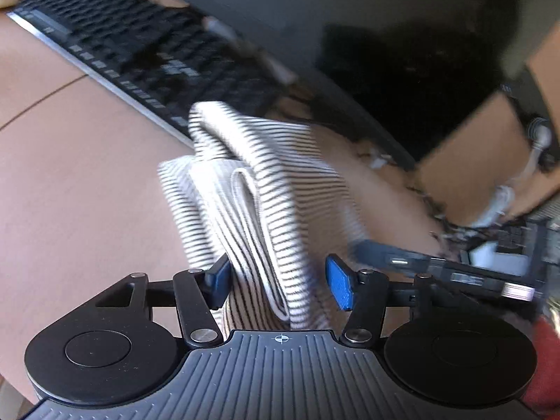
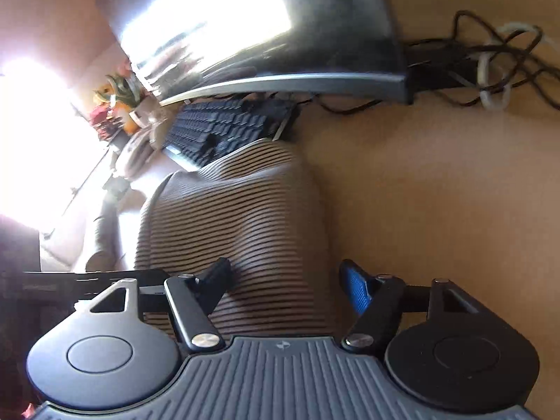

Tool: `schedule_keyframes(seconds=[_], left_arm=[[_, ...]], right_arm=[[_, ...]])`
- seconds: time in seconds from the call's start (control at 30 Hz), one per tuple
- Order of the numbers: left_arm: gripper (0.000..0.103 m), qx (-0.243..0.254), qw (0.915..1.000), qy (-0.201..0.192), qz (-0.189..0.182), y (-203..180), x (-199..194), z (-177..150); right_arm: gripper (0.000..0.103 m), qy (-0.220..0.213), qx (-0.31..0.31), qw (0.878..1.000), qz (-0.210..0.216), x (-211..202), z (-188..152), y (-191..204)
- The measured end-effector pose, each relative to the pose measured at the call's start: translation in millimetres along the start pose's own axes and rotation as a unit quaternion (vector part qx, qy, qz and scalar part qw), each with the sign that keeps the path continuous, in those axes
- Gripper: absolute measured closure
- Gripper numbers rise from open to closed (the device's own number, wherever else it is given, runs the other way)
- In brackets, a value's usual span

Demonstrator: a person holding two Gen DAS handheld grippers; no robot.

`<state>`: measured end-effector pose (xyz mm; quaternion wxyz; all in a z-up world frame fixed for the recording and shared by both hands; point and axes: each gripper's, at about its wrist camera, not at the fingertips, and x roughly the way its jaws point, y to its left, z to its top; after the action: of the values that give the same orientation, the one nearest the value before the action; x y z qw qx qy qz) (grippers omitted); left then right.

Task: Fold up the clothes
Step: 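Press the folded striped shirt flat with both open grippers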

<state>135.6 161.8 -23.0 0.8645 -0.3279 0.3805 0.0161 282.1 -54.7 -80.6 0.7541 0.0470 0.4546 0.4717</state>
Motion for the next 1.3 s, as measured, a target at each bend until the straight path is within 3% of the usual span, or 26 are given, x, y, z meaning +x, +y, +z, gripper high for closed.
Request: schedule_keyframes(seconds=[0.1,0.17,0.23,0.3,0.43,0.53,0.63,0.73,0.83,0.9,1.03,1.2,1.3], left_arm=[[0.043,0.011,0.9996,0.016,0.020,3,-2,-15],[0.036,0.005,0.9987,0.026,0.043,14,2,-24],[0.035,-0.019,0.9990,0.020,0.036,22,-5,-25],[0.036,-0.007,0.9993,-0.004,0.037,17,-19,-20],[0.016,0.001,0.9995,-0.030,0.006,11,-30,-4],[0.020,0.007,0.9997,0.009,0.023,12,0,-1],[0.025,-0.006,0.9987,0.046,0.020,27,20,-6],[0.035,-0.011,0.9988,0.048,-0.009,31,28,3],[0.035,0.020,0.9985,0.045,-0.024,25,40,14],[0.033,0.045,0.9974,0.047,-0.031,23,47,16],[0.032,0.095,0.9938,0.040,-0.042,23,46,6],[0.032,0.092,0.9927,0.033,-0.071,39,41,4],[0.031,0.096,0.9925,0.025,-0.072,40,38,1]], right_arm=[[0.029,0.000,-0.045,0.998,-0.033,4,-6,15],[0.027,-0.002,-0.066,0.996,-0.054,7,-11,27],[0.021,-0.011,-0.091,0.993,-0.073,3,-17,37],[0.015,-0.013,-0.087,0.994,-0.069,-6,-22,40],[0.010,-0.001,-0.041,0.997,-0.065,-13,-38,29],[0.010,-0.001,0.022,0.999,-0.042,-11,-43,16],[0.020,-0.008,0.068,0.997,-0.023,-13,-41,11],[0.025,-0.023,0.049,0.998,-0.041,-20,-32,20],[0.025,-0.036,0.017,0.997,-0.070,-23,-23,29],[0.027,-0.027,-0.011,0.993,-0.111,-11,-24,35],[0.022,-0.032,-0.008,0.990,-0.136,-4,-34,33],[0.003,-0.039,-0.006,0.985,-0.166,0,-37,34],[0.000,-0.043,0.001,0.984,-0.172,-4,-40,31]])
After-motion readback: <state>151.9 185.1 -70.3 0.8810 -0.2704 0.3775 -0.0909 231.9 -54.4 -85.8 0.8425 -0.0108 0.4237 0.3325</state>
